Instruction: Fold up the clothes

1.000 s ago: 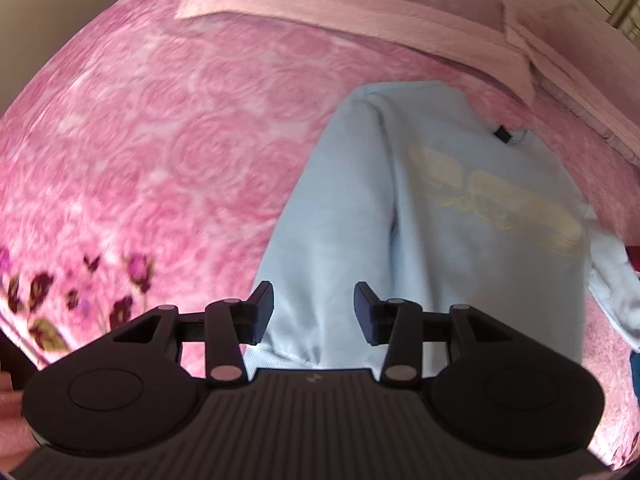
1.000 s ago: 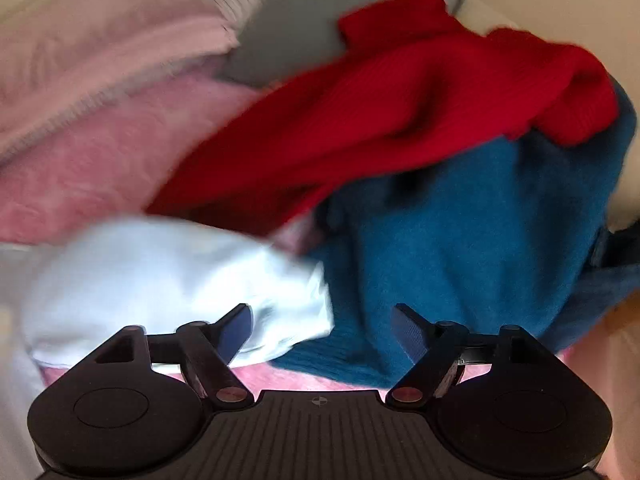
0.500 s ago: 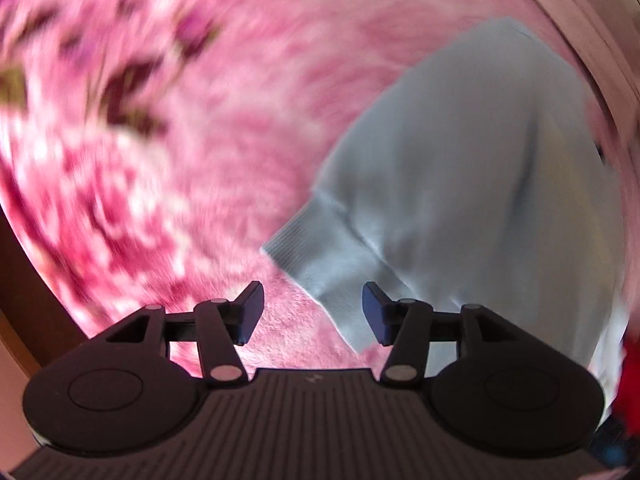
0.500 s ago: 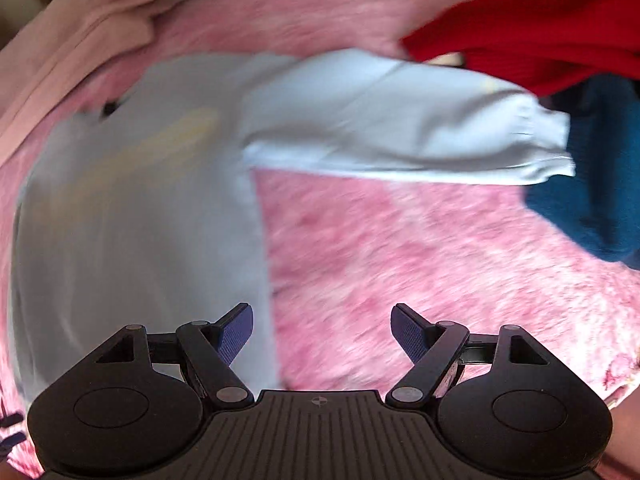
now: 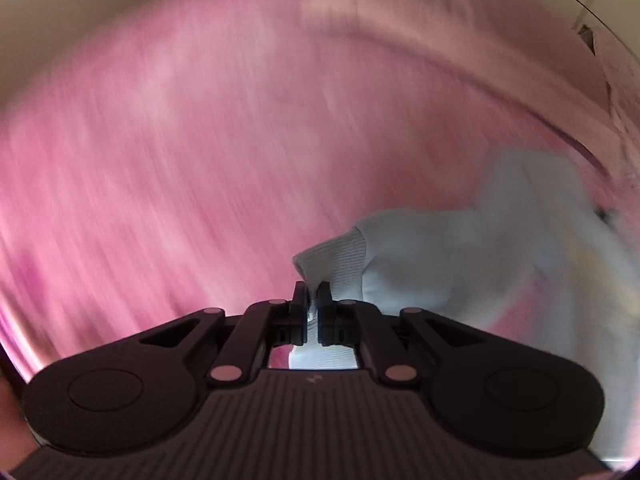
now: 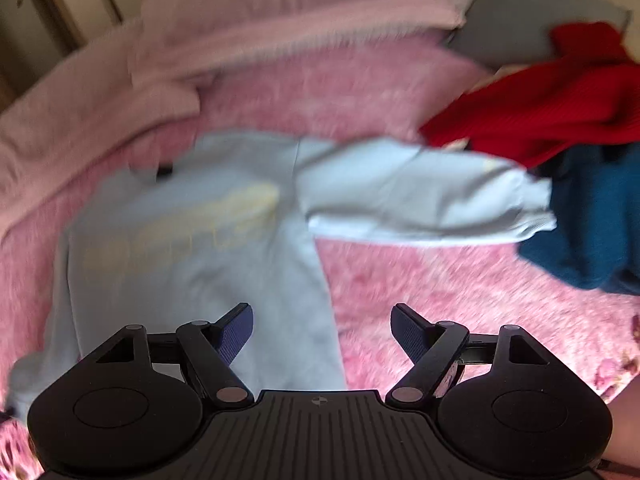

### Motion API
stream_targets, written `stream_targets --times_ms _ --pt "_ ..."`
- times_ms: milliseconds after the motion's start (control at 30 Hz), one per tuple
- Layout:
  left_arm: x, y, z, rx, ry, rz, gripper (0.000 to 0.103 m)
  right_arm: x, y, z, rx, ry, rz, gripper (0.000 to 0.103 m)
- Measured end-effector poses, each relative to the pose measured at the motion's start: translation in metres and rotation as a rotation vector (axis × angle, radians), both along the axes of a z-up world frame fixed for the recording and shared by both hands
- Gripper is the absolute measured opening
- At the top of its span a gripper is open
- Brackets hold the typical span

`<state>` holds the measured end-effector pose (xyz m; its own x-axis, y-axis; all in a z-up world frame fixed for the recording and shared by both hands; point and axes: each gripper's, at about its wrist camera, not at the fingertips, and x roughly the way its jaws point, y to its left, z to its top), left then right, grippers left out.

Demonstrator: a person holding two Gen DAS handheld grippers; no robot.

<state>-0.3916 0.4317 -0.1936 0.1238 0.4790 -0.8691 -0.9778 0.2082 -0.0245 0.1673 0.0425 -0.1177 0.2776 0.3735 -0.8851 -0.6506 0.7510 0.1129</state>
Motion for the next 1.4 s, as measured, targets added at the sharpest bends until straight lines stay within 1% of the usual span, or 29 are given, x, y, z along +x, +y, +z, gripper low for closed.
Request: stream_targets --times_ms 67,133,167,233,300,367,433,567,600,633,667,700,767,833,867,900,933,967,1000,1033,1100,1133,1167,1233,1267,1300,1333,1367,1400 --pt "-0.012 0.048 0.025 0.115 0.084 -0.005 0.002 -0.005 -0.008 0.015 0.021 -0.027 -0.032 0.079" --pt "-0.016 0.084 0.040 0.143 0.128 0.006 0.004 -0.009 -0.014 0.022 0.029 -0.041 -0.065 0.079" --pt "-0.016 0.095 0.044 0.154 0.147 0.024 0.007 -0.011 -0.017 0.023 0.030 -0.039 -0.081 0.079" --pt "-0.010 0.095 0.040 0.158 0.147 0.027 0.029 -0.017 -0.021 0.020 0.033 -0.029 -0.104 0.079" --pt "-0.002 0.084 0.031 0.143 0.134 0.018 0.030 -0.023 -0.025 0.011 0.038 -0.002 -0.108 0.079" --pt "0.005 0.059 0.010 0.052 0.069 -0.022 0.030 -0.027 -0.030 0.000 0.034 0.021 -0.109 0.079" --pt "0.015 0.025 -0.014 -0.064 -0.010 -0.080 0.030 -0.029 -0.038 -0.014 0.031 0.054 -0.119 0.079" --pt "0.054 -0.063 -0.057 -0.312 -0.218 -0.244 0.030 -0.023 -0.060 -0.057 0.061 0.150 -0.166 0.079" --pt "0.064 -0.083 -0.064 -0.355 -0.281 -0.267 0.031 -0.021 -0.066 -0.069 0.070 0.177 -0.178 0.079" --pt "0.076 -0.105 -0.073 -0.395 -0.352 -0.283 0.034 -0.019 -0.071 -0.081 0.081 0.207 -0.190 0.079" --pt "0.086 -0.121 -0.080 -0.419 -0.400 -0.291 0.037 -0.017 -0.076 -0.094 0.093 0.235 -0.202 0.079" --pt "0.096 -0.133 -0.087 -0.433 -0.433 -0.295 0.042 -0.016 -0.081 -0.108 0.107 0.259 -0.213 0.079" --pt "0.115 -0.149 -0.105 -0.447 -0.471 -0.272 0.043 -0.013 -0.089 -0.134 0.149 0.302 -0.229 0.079" --pt "0.128 -0.156 -0.125 -0.479 -0.497 -0.226 0.043 -0.012 -0.095 -0.158 0.196 0.339 -0.242 0.079" --pt "0.131 -0.155 -0.134 -0.482 -0.512 -0.205 0.042 -0.012 -0.095 -0.168 0.214 0.351 -0.249 0.079" --pt "0.133 -0.156 -0.139 -0.477 -0.524 -0.192 0.035 -0.012 -0.095 -0.178 0.228 0.360 -0.252 0.079" --pt "0.135 -0.160 -0.139 -0.467 -0.536 -0.184 0.012 -0.013 -0.093 -0.188 0.234 0.379 -0.256 0.078" --pt "0.136 -0.162 -0.135 -0.452 -0.541 -0.186 0.010 -0.015 -0.091 -0.196 0.228 0.396 -0.252 0.066" --pt "0.136 -0.164 -0.130 -0.437 -0.547 -0.188 0.009 -0.017 -0.088 -0.197 0.217 0.387 -0.232 0.029" --pt "0.135 -0.166 -0.122 -0.417 -0.552 -0.193 0.008 -0.019 -0.085 -0.196 0.208 0.380 -0.206 0.012" --pt "0.122 -0.174 -0.085 -0.351 -0.552 -0.219 0.007 -0.020 -0.082 -0.183 0.204 0.377 -0.135 0.011" --pt "0.115 -0.179 -0.067 -0.316 -0.548 -0.235 0.007 -0.019 -0.083 -0.170 0.206 0.362 -0.100 0.011" --pt "0.110 -0.187 -0.048 -0.280 -0.524 -0.261 0.008 -0.020 -0.085 -0.154 0.207 0.338 -0.062 0.011" --pt "0.103 -0.199 -0.023 -0.245 -0.410 -0.308 0.015 -0.025 -0.089 -0.121 0.181 0.272 0.022 0.011" --pt "0.103 -0.203 -0.026 -0.266 -0.320 -0.293 0.015 -0.028 -0.089 -0.109 0.147 0.239 0.064 0.011" --pt "0.102 -0.208 -0.032 -0.294 -0.231 -0.277 0.036 -0.034 -0.087 -0.104 0.088 0.206 0.107 0.013" --pt "0.099 -0.209 -0.047 -0.344 -0.159 -0.253 0.040 -0.040 -0.084 -0.106 0.026 0.181 0.153 0.021" --pt "0.091 -0.211 -0.060 -0.381 -0.125 -0.205 0.036 -0.046 -0.082 -0.111 -0.043 0.159 0.197 0.044" --pt "0.082 -0.212 -0.072 -0.413 -0.111 -0.158 0.034 -0.051 -0.083 -0.120 -0.104 0.145 0.224 0.056"
